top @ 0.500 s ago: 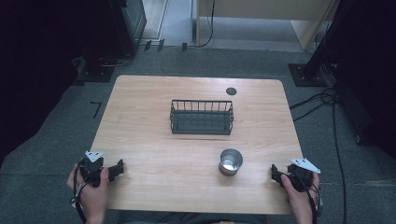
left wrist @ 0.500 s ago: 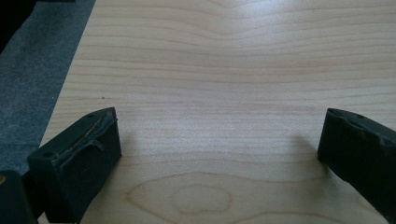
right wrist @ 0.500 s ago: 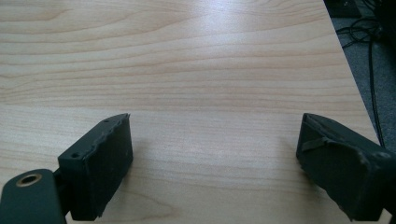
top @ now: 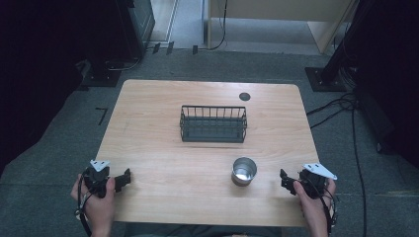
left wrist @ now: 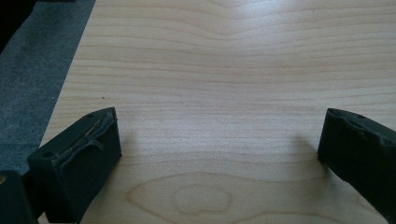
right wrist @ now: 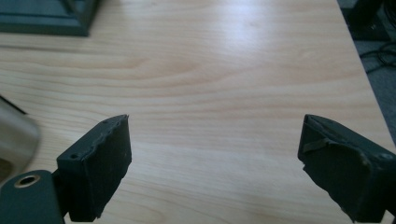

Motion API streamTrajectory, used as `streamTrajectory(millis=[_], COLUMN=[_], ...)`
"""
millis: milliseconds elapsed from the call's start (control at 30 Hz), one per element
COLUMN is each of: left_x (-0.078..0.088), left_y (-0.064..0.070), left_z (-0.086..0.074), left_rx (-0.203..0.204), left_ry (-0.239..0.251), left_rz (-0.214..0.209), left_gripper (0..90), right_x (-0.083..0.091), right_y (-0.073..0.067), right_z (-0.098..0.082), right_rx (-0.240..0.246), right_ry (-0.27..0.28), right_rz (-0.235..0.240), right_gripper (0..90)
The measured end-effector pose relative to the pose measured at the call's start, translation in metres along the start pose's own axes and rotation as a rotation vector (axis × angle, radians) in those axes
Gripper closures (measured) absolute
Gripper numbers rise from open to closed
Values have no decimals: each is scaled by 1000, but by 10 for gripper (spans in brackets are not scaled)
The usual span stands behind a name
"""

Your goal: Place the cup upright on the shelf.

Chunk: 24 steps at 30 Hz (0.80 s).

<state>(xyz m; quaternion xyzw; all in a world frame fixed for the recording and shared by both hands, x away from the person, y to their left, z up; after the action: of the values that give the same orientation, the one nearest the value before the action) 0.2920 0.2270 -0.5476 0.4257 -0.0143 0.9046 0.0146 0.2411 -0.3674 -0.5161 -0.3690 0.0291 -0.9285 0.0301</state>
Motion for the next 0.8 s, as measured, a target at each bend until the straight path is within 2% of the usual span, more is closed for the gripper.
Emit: streamTrajectory(millis=[133,267,300,333,500,800], left_x=[0,0,0,0,0,0], left_y=[0,0,0,0,0,0], left_z=[0,0,0,0,0,0], left_rx=[-1,0,0,-1,-1,0], left_ry=[-1,0,0,0,0,0], left_rz=[0,0,0,0,0,0], left_gripper=[0,0,0,0,0,0], right_x=[4,7,8,8,14,16], right_y=[-14,-23,-30,-30,-52,-77], right_z=[11,18,23,23,34,42], right_rx=[27,30,38,38,89,109], right_ry=[18,39,46,46,54,66], right_rz=[18,27,51,51,105,155], right_gripper=[77,41,31,31,16,0])
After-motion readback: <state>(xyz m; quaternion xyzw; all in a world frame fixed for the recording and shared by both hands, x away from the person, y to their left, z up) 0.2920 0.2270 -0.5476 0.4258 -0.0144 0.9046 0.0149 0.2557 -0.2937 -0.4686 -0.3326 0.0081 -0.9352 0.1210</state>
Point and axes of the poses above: each handheld gripper's, and its own axes: x roughly backward along the jaws, z roughly out of its top, y roughly to its right, the point moved 4 cm from there along -x, roughly forward along the jaws, and after that the axes turned 4 degrees about -y, right-handed, at the moved point
